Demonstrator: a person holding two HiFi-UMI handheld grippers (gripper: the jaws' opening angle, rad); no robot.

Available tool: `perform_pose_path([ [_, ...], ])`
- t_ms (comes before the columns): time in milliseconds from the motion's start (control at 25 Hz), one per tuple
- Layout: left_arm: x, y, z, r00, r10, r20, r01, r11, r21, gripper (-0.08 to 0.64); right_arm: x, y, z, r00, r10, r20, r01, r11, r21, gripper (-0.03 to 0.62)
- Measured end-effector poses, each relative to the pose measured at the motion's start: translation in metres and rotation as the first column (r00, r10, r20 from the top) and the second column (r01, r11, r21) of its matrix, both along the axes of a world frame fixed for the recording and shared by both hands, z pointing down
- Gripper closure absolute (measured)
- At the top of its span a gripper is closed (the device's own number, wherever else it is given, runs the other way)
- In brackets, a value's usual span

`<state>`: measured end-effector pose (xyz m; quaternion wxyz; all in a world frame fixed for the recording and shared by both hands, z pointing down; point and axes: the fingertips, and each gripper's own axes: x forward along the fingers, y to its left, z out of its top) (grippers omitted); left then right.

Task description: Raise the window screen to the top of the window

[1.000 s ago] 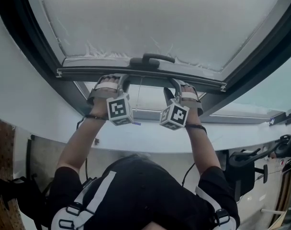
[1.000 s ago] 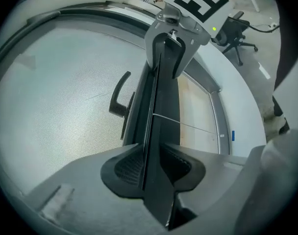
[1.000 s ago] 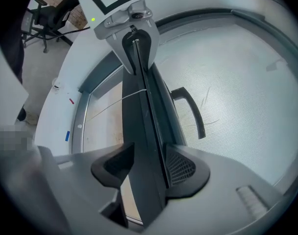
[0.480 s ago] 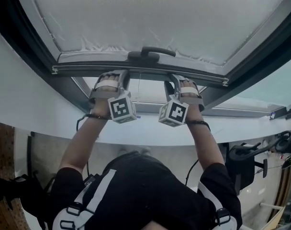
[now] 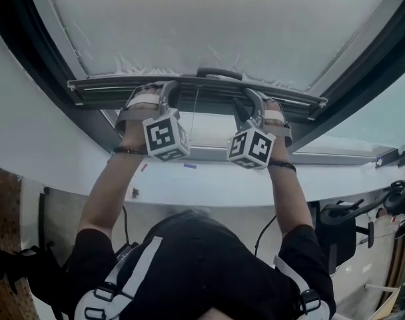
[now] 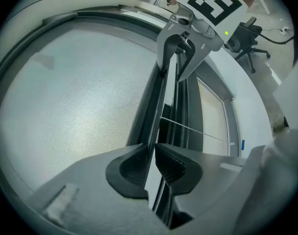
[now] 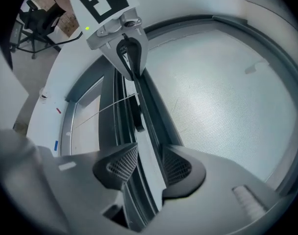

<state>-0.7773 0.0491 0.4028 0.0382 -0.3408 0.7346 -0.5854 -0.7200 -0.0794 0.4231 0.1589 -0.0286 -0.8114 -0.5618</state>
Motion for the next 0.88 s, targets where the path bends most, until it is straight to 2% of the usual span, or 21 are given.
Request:
perform_pose_path([
  [80, 0.000, -0.002, -0.008, 0.999, 0.003, 0.038, -0.002, 1.000, -0.022, 0.512, -0.001, -0.002, -0.009, 1.000, 0.001, 0.024, -0.002, 1.000, 0.021, 0.430],
  [280, -0.005, 0.000, -0.053, 0.992, -0.012, 0.124, 0.011, 1.000, 0.004, 0.525, -0.003, -0.003, -0.057, 0.985, 0.005, 0.171, -0.006, 1.000, 0.006, 0.430],
  [440, -0.005, -0.002, -0.074, 0.990, -0.003, 0.140, 0.007, 1.000, -0.026, 0.531, -0.006, -0.002, -0.078, 0.982, 0.009, 0.191, -0.011, 1.000, 0.006, 0.430],
  [600, 0.000, -0.003, -0.092, 0.992, 0.021, 0.127, -0.025, 0.999, 0.030, 0.528, -0.001, 0.001, -0.096, 0.970, -0.001, 0.242, 0.002, 1.000, -0.007, 0.425],
  [680, -0.003, -0.002, -0.107, 0.988, 0.014, 0.152, -0.023, 0.998, 0.055, 0.526, 0.007, 0.006, -0.114, 0.959, 0.001, 0.285, 0.007, 1.000, -0.028, 0.435],
  [720, -0.003, -0.001, -0.117, 0.985, 0.009, 0.171, -0.020, 0.998, 0.064, 0.526, 0.014, 0.009, -0.123, 0.949, -0.001, 0.316, 0.019, 0.998, -0.054, 0.451],
  [800, -0.003, -0.001, -0.137, 0.983, -0.001, 0.181, -0.012, 0.997, 0.070, 0.526, 0.032, 0.015, -0.135, 0.929, -0.001, 0.371, 0.067, 0.984, -0.164, 0.462],
  [880, -0.003, -0.002, -0.149, 0.985, -0.001, 0.172, -0.009, 0.998, 0.060, 0.526, 0.042, 0.018, -0.125, 0.928, -0.001, 0.372, 0.119, 0.948, -0.295, 0.463],
])
